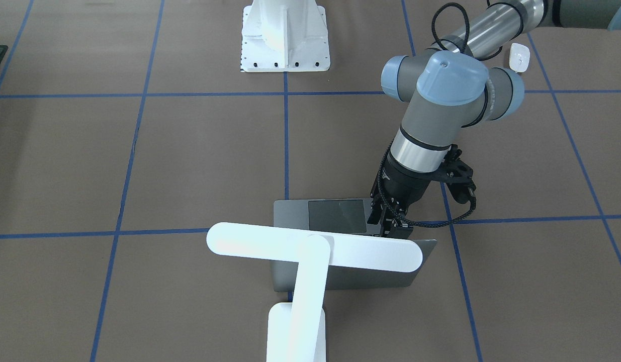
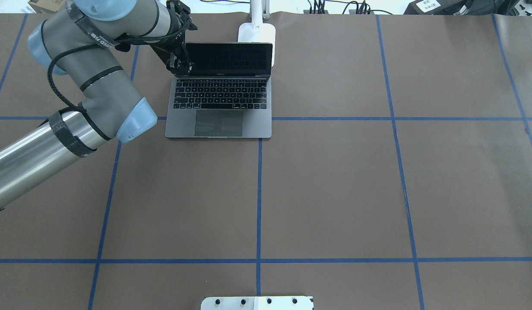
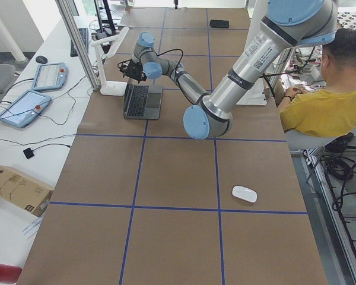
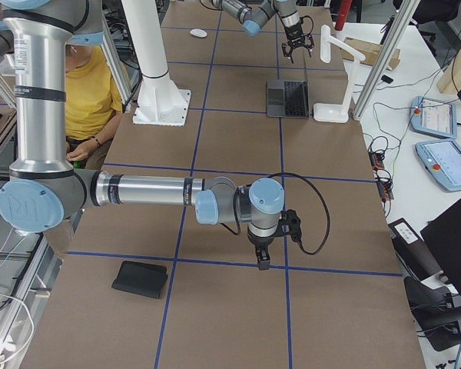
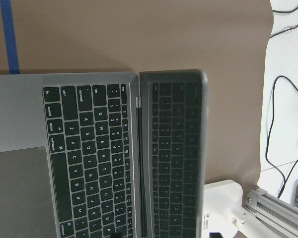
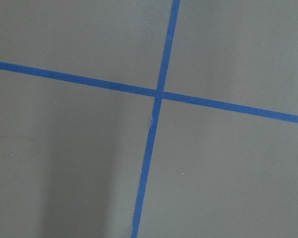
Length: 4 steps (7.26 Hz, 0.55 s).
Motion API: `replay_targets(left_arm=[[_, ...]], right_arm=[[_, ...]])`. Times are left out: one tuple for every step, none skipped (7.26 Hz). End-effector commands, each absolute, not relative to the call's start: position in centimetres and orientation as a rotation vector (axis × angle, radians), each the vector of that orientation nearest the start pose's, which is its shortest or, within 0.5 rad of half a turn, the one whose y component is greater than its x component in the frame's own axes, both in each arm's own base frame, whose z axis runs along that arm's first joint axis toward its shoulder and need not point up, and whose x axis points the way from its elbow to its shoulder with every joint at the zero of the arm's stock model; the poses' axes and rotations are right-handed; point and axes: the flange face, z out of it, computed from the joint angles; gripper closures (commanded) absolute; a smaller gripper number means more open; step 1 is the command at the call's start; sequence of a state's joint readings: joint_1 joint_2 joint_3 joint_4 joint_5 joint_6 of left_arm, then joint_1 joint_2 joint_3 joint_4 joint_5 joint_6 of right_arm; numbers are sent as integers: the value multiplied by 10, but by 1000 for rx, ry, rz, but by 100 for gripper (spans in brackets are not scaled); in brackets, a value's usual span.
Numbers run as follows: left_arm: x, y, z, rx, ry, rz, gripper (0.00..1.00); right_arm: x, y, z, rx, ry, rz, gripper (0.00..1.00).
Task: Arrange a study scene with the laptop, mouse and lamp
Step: 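Open the left gripper to release the laptop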
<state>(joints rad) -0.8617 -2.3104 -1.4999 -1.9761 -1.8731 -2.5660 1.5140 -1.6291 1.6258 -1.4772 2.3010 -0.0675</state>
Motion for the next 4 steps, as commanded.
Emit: replay_targets(left_arm=[[356,-582,196,-329,1214,-1362,0],[322,-563,205,-282,1234,-1247,0],[285,-541,228,-270,1229,-1156,0],[244,-520,248,-237,1228,-1016,0]], right_arm=[[40,-476,653,90,-730,-152,0],[40,-476,653,90,-730,-152,0],[40,-476,653,90,-730,-152,0],[40,-476,653,90,-730,-152,0]])
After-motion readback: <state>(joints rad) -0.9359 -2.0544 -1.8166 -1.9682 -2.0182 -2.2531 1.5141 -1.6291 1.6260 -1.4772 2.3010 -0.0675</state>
